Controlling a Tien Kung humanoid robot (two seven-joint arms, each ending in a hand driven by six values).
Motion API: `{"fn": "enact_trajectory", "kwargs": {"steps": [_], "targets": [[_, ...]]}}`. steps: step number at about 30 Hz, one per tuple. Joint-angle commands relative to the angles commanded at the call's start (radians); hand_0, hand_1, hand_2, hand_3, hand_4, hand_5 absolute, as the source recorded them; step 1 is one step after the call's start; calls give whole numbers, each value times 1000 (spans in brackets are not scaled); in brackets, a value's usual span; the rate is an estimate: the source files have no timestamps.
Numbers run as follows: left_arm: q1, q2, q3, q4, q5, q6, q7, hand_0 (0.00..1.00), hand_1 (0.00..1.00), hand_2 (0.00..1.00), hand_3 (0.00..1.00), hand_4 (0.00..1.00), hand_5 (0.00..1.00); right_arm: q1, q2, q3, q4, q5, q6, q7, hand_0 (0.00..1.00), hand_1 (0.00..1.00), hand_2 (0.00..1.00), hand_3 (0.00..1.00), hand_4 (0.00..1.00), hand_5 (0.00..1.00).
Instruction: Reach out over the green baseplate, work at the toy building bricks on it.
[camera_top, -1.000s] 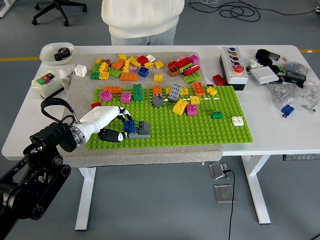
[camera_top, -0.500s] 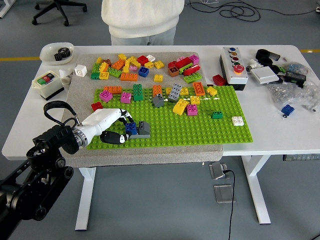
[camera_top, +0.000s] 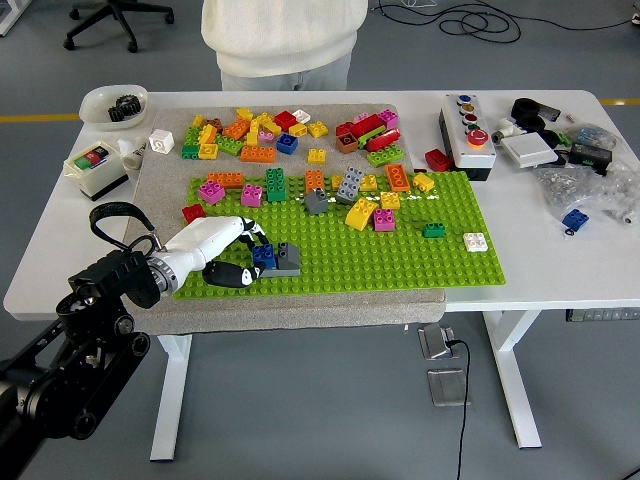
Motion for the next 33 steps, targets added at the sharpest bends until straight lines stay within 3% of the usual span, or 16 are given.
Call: {"fn": "enact_trajectory", "kwargs": {"steps": [24,33], "targets": [[-13,-3,22,44,0,46,-25,739,705,600,577,591,253,3,0,-1,0,5,0,0,736,616,636,540,770,489],[-13,-4,29,51,0,44,-27,742,713,602,579,595,252,3,0,-1,0,5,0,0,736,615,636,540,770,489]]}}
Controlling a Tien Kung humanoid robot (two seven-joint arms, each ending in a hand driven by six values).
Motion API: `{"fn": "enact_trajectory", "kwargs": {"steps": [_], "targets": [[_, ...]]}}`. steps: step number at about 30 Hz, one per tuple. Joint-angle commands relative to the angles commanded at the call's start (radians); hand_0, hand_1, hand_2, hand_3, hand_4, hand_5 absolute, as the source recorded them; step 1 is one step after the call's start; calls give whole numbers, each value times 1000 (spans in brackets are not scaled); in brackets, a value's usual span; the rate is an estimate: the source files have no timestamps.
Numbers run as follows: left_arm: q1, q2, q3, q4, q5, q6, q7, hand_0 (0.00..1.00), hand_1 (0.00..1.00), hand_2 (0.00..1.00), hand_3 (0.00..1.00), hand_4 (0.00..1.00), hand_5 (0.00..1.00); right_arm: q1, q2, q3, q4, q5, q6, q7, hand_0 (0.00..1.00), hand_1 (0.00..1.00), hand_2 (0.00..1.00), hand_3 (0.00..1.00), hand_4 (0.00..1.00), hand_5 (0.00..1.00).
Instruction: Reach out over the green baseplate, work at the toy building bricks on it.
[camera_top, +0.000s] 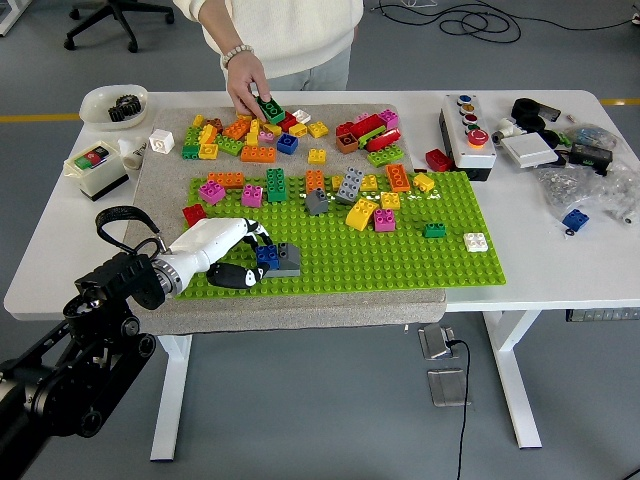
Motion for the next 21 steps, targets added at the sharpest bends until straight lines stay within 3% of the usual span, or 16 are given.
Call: {"fn": "enact_trajectory", "kwargs": {"steps": [21], "targets": [[-6,1,6,27,0,11,-20,756,729,619,589,619,254,0,1,-1,0,1,1,0,736,615,637,540,770,488]]}}
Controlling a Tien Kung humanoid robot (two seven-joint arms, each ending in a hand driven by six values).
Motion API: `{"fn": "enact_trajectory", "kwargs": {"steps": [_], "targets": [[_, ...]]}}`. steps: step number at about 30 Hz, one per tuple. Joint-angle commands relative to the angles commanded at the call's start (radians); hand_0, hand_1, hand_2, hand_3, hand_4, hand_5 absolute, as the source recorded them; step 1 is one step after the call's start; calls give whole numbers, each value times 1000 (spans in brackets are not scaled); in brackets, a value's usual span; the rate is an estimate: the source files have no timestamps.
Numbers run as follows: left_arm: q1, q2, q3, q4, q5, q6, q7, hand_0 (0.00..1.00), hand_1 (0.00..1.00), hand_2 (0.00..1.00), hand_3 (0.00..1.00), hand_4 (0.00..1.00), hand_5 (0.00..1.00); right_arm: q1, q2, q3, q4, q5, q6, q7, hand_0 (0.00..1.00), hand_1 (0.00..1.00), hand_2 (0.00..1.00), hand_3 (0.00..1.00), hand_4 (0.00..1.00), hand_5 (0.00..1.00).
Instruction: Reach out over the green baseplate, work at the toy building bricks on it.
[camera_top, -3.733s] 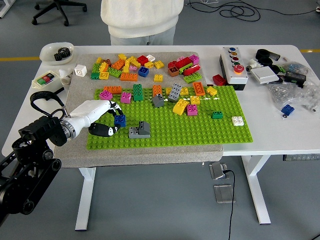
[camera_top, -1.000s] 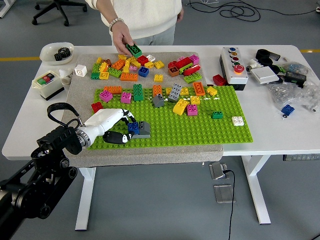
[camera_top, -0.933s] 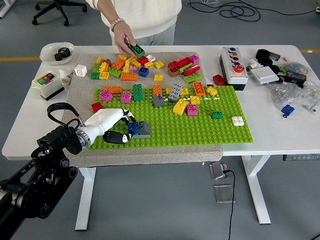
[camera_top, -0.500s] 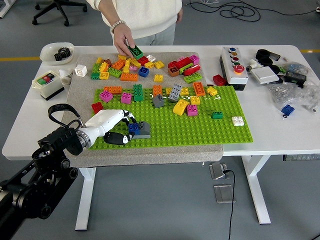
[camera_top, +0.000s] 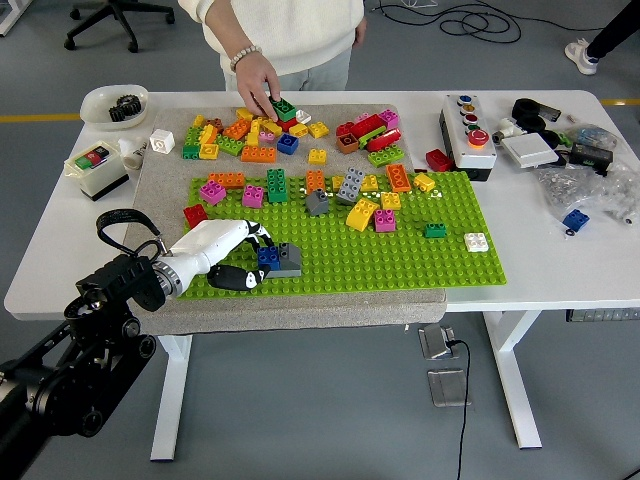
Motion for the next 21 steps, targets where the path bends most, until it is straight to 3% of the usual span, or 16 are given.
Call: {"fn": "enact_trajectory", "kwargs": {"steps": [21], "targets": [[-7,0,-2,14,0,15,-9,775,747,650,606,659,267,-3,2,-2,0,-1,2,0,736,615,634,540,770,489]]}}
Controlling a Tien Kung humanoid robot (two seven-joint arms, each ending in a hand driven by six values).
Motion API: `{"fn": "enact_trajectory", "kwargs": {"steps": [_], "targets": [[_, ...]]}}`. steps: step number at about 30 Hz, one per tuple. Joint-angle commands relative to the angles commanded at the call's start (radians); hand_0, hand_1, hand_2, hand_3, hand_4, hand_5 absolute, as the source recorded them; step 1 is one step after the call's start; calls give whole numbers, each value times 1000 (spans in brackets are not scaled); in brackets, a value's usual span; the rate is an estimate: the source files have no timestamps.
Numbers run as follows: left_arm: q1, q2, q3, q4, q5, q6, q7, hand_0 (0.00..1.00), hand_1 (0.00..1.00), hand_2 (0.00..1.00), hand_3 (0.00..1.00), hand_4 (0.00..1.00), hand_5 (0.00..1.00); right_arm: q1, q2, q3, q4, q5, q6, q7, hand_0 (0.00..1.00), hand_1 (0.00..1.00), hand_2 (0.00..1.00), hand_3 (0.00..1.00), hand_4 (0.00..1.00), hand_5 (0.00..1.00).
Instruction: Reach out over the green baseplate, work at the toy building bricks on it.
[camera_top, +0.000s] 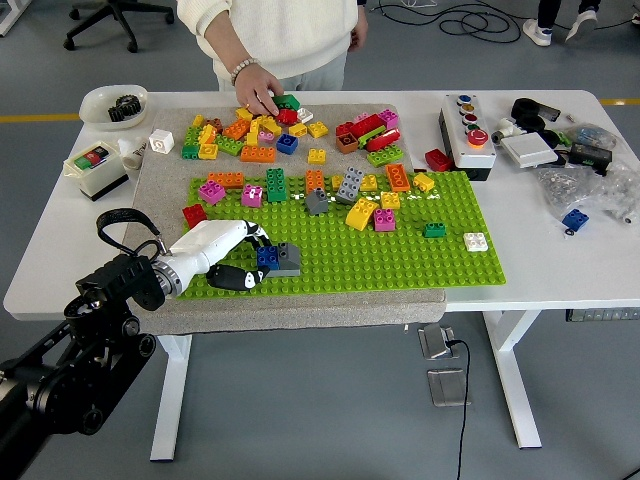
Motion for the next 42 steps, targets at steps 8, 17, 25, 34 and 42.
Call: {"fn": "enact_trajectory", "kwargs": {"steps": [8,17,25,34,42], "targets": [[-3,0,-1,3,0,1,-1,781,750,651,610,666,266,0,0,0,0,0,1,0,736,615,634,540,770,490],[-5,-1,-5,3,0,1,-2,789,758,664,627,681,268,0,0,0,0,-1,1,0,736,615,636,540,770,490],[-8,-1,-6,4,0,-5,-7,800,767,693,660,701,265,1,-1,2,0,0,1,0,736,615,636,540,770,490],[-8,-2,-9,8,0,-16,-15,807,770,710,688,722,271,2,-1,3,0,0,1,0,736,615,635,540,770,490],[-10,-3,-12,11,0,-16,-18,815,786,760,822,841,307,1,-1,4,0,0,1,0,737,615,636,540,770,490]]}}
